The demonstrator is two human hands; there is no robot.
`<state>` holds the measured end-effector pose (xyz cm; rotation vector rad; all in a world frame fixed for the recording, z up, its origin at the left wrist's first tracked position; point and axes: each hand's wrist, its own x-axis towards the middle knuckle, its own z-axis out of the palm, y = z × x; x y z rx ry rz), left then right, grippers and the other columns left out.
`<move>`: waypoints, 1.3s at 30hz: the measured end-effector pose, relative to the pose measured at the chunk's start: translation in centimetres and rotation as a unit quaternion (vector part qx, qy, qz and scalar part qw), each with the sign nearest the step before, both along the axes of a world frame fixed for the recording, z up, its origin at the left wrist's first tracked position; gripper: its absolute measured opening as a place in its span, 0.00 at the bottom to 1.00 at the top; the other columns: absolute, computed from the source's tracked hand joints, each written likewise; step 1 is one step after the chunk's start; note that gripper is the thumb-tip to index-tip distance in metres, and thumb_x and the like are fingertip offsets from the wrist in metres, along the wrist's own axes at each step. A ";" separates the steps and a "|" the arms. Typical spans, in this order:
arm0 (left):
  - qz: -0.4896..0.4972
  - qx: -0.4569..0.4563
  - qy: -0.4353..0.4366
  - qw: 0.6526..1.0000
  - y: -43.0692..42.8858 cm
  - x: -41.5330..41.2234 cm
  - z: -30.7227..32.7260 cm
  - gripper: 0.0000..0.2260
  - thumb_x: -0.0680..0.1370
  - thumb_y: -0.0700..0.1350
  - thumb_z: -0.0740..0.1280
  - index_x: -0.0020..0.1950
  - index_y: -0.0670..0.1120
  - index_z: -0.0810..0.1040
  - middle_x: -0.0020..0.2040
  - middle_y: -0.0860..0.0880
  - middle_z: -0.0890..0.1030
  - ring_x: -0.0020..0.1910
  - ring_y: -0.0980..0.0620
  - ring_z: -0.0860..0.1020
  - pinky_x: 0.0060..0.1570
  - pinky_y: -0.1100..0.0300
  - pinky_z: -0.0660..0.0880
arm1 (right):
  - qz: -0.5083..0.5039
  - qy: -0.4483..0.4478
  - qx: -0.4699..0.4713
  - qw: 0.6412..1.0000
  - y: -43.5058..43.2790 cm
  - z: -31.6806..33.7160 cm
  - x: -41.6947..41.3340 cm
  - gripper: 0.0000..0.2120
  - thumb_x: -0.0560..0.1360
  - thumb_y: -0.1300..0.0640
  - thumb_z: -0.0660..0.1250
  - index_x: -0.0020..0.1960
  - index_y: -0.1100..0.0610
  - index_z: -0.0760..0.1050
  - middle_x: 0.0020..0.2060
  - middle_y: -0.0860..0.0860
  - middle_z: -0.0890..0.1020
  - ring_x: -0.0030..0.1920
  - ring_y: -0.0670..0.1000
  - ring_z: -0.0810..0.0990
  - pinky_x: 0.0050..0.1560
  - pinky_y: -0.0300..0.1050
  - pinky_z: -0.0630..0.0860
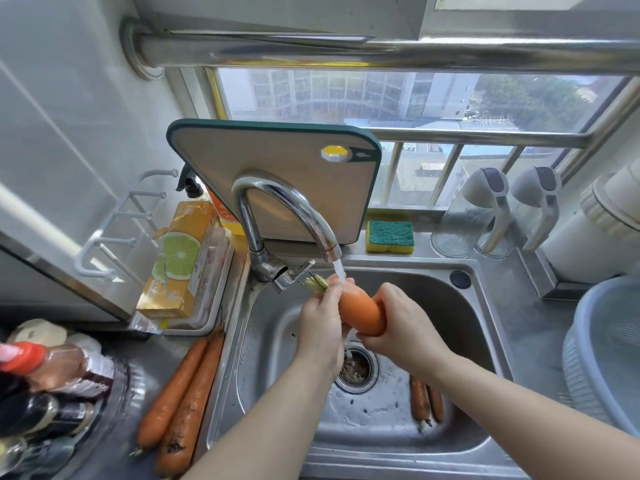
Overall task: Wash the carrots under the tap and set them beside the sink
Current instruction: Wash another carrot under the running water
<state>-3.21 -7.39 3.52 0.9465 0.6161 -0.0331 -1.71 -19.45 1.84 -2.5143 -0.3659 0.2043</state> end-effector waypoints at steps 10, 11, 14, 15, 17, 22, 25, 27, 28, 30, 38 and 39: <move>0.004 0.010 0.013 1.000 1.0 -0.2 -0.9 0.05 0.80 0.44 0.62 0.51 0.44 0.76 0.47 0.45 0.79 0.47 0.49 0.77 0.49 0.53 0.76 | 0.050 0.353 0.092 0.930 0.1 2.0 0.5 0.20 0.72 0.50 0.71 0.62 0.49 0.70 0.50 0.48 0.79 0.49 0.48 0.79 0.48 0.41 0.75; 0.004 0.007 0.015 1.000 1.2 -0.3 -1.1 0.05 0.80 0.44 0.62 0.49 0.45 0.77 0.48 0.45 0.79 0.49 0.49 0.77 0.49 0.52 0.76 | 0.059 0.349 0.080 0.932 -0.1 2.3 0.4 0.20 0.73 0.50 0.70 0.62 0.49 0.69 0.50 0.47 0.79 0.48 0.47 0.79 0.47 0.40 0.74; 0.019 -0.011 0.021 1.000 1.0 -0.3 -1.1 0.05 0.79 0.43 0.63 0.47 0.44 0.77 0.46 0.46 0.79 0.46 0.50 0.76 0.45 0.56 0.75 | 0.088 0.210 -0.023 0.973 0.1 2.0 0.3 0.21 0.72 0.50 0.71 0.61 0.51 0.66 0.49 0.47 0.77 0.47 0.47 0.77 0.46 0.41 0.73; 0.027 -0.011 0.025 0.999 0.8 -0.1 -1.0 0.05 0.79 0.42 0.63 0.47 0.43 0.77 0.44 0.46 0.79 0.44 0.51 0.76 0.45 0.56 0.75 | 0.088 0.154 -0.042 0.983 0.2 1.6 0.0 0.21 0.71 0.50 0.71 0.60 0.52 0.66 0.50 0.47 0.76 0.48 0.48 0.77 0.47 0.42 0.73; 0.042 -0.014 0.036 0.998 0.2 0.3 -0.6 0.05 0.79 0.41 0.63 0.46 0.42 0.77 0.42 0.46 0.79 0.41 0.52 0.76 0.44 0.57 0.75 | 0.068 0.067 -0.056 0.994 0.2 0.9 -0.5 0.19 0.71 0.51 0.70 0.57 0.52 0.65 0.50 0.47 0.75 0.50 0.51 0.77 0.47 0.44 0.72; 0.056 -0.035 0.102 0.993 0.0 1.5 -0.3 0.08 0.78 0.39 0.65 0.54 0.36 0.78 0.43 0.44 0.80 0.39 0.50 0.77 0.44 0.55 0.76 | 0.051 -0.059 -0.084 0.993 -0.2 0.2 -1.3 0.18 0.74 0.51 0.67 0.61 0.54 0.67 0.56 0.50 0.75 0.48 0.55 0.80 0.48 0.52 0.76; 0.025 -0.035 0.119 0.992 0.4 1.8 -0.4 0.11 0.79 0.41 0.64 0.59 0.37 0.76 0.42 0.46 0.80 0.40 0.51 0.77 0.45 0.53 0.76 | 0.056 -0.002 -0.083 0.995 -0.3 0.2 -1.1 0.22 0.71 0.45 0.70 0.60 0.51 0.67 0.54 0.47 0.77 0.50 0.51 0.79 0.49 0.48 0.75; -0.020 -0.024 0.090 0.995 0.3 1.3 -0.2 0.11 0.81 0.44 0.61 0.58 0.40 0.76 0.44 0.47 0.81 0.42 0.52 0.78 0.45 0.55 0.76 | 0.044 0.109 -0.009 0.993 -0.2 0.6 -0.6 0.22 0.68 0.42 0.72 0.56 0.52 0.70 0.47 0.47 0.80 0.45 0.49 0.81 0.46 0.47 0.78; -0.045 -0.019 0.072 0.996 0.3 0.9 -0.1 0.10 0.81 0.46 0.60 0.56 0.42 0.76 0.46 0.47 0.80 0.44 0.52 0.78 0.44 0.56 0.76 | 0.039 0.172 0.050 0.983 -0.2 0.7 -0.2 0.21 0.68 0.43 0.73 0.53 0.53 0.72 0.44 0.49 0.81 0.40 0.48 0.81 0.43 0.45 0.79; -0.108 -0.011 0.036 0.993 0.6 -0.1 -0.3 0.09 0.82 0.47 0.57 0.55 0.46 0.75 0.52 0.44 0.80 0.49 0.49 0.79 0.45 0.55 0.77 | 0.043 0.281 0.148 0.947 -0.3 1.2 0.4 0.17 0.71 0.45 0.72 0.49 0.57 0.76 0.37 0.51 0.81 0.33 0.46 0.79 0.37 0.42 0.78; -0.206 -0.039 -0.058 0.976 3.0 -1.2 -1.5 0.14 0.80 0.35 0.59 0.65 0.43 0.72 0.60 0.41 0.78 0.53 0.48 0.80 0.53 0.56 0.79 | 0.019 0.538 0.289 0.792 -1.3 1.2 1.4 0.19 0.69 0.50 0.73 0.52 0.60 0.74 0.38 0.55 0.81 0.35 0.52 0.79 0.54 0.53 0.72; -0.196 -0.014 -0.058 0.979 2.9 -1.1 -1.8 0.14 0.80 0.35 0.60 0.64 0.43 0.72 0.61 0.41 0.78 0.55 0.48 0.79 0.53 0.55 0.79 | 0.019 0.524 0.264 0.810 -1.2 1.4 1.5 0.19 0.69 0.50 0.74 0.54 0.59 0.75 0.40 0.54 0.82 0.39 0.53 0.80 0.55 0.53 0.74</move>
